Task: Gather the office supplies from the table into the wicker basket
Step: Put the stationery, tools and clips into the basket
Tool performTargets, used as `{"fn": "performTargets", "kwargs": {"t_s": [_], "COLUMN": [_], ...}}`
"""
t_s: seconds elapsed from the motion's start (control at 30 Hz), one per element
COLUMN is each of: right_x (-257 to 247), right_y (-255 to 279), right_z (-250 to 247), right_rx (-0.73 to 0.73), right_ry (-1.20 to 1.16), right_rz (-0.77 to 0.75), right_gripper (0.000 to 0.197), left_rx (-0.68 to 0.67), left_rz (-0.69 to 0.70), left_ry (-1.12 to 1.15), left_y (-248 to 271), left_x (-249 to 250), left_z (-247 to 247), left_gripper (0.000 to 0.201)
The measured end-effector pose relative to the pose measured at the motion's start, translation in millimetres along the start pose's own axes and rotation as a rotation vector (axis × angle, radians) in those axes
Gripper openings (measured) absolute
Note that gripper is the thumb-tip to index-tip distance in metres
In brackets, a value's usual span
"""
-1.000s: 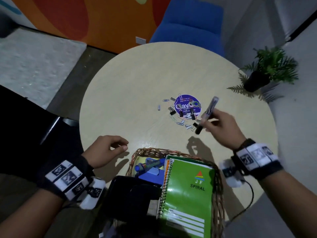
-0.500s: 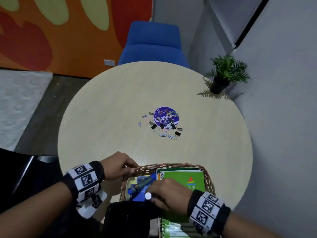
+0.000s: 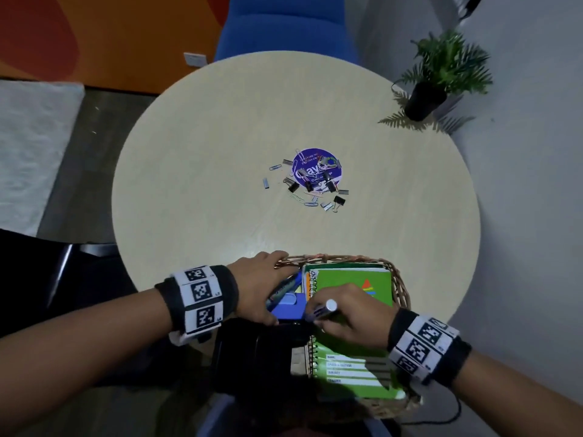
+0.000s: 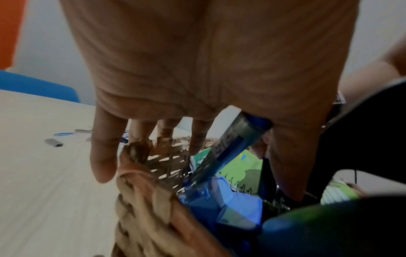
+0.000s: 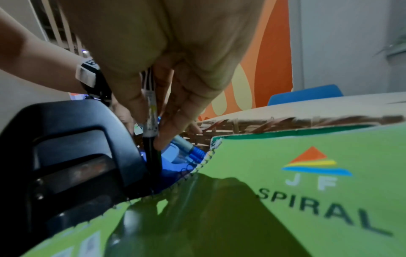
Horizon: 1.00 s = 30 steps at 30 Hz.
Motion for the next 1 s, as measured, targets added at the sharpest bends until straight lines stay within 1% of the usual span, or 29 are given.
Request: {"fn": "performTargets", "kwargs": {"t_s": [0.07,0.13,0.23,0.27,0.3,0.33,0.4,0.43,0.47,0.5,0.53,0.6,0.63,0.73,0.8,0.9,1.0], "right_x": [1.1,1.0,-0.7,-0.7,-0.8,-0.6,0.6,0.8,0.1,-1.4,-3.2,-7.7,-9.4,-10.4,-8.9,-9.2,-7.0], "right_y": [-1.0,-0.9,-1.1,-2.6,-4.1,-5.7,-7.1,-7.4,-7.8,-9.0,-11.1,-18.3,-23.0,-40.8,-53.9,-64.4,-60.1], "right_z": [4.8,6.2,6.3,6.0,5.5,4.8,0.5,-3.5,-8.1,-11.9,-14.3,-14.7,-12.8,0.0,7.1,7.4,-2.5], "right_rx": [0.029,0.058,0.087,0.090,0.085,0.079,0.101,0.121,0.138,0.150,0.157,0.151,0.147,0.112,0.055,0.012,-0.018], "right_ry": [-0.028,-0.046,-0.074,-0.086,-0.092,-0.091,-0.077,-0.063,-0.044,-0.016,0.026,0.148,0.216,0.423,0.511,0.517,0.372], "right_rz": [-0.001,-0.009,-0.024,-0.018,-0.005,0.008,0.006,-0.001,-0.005,-0.010,-0.020,-0.045,-0.057,-0.059,0.009,0.076,0.110], "right_gripper": [0.012,0.013,0.013,0.013,0.014,0.014,0.014,0.012,0.010,0.008,0.008,0.012,0.015,0.026,0.028,0.027,0.023], "left_rx": [-0.039,-0.064,-0.008,0.007,0.010,0.004,-0.011,-0.003,0.019,0.054,0.102,0.185,0.205,0.244,0.287,0.329,0.300], "left_rz": [0.004,-0.010,-0.021,-0.024,-0.028,-0.029,-0.018,-0.015,-0.016,-0.017,-0.012,-0.006,0.007,0.022,0.016,0.010,-0.013], "left_ry": [-0.076,-0.102,-0.075,-0.088,-0.100,-0.100,-0.049,-0.009,0.021,0.031,0.033,0.067,0.088,0.119,0.142,0.189,0.314], "left_y": [-2.3,-0.8,0.8,1.9,3.4,5.1,10.1,13.7,17.1,19.4,20.9,23.2,23.2,21.1,19.7,20.9,27.9], "left_x": [3.2,2.9,-1.2,-3.2,-5.4,-7.5,-8.6,-8.7,-9.5,-11.7,-15.0,-21.8,-24.2,-24.2,-25.2,-28.3,-32.5], "left_z": [1.7,5.1,3.0,0.9,0.5,1.9,6.0,6.1,4.5,1.7,-1.3,-6.1,-6.1,-1.6,4.6,11.2,2.6], "left_gripper": [0.097,0.090,0.061,0.055,0.052,0.053,0.065,0.070,0.071,0.065,0.055,0.038,0.033,0.031,0.031,0.033,0.043]}}
Point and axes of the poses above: each hand's wrist, its own y-axis away from the middle knuckle, its own z-axis out of the palm, x = y × z, the point moved 3 cm from there along -y, towards the middle knuckle, and after that the axes turned 11 degrees about z, right-handed, at the moved point
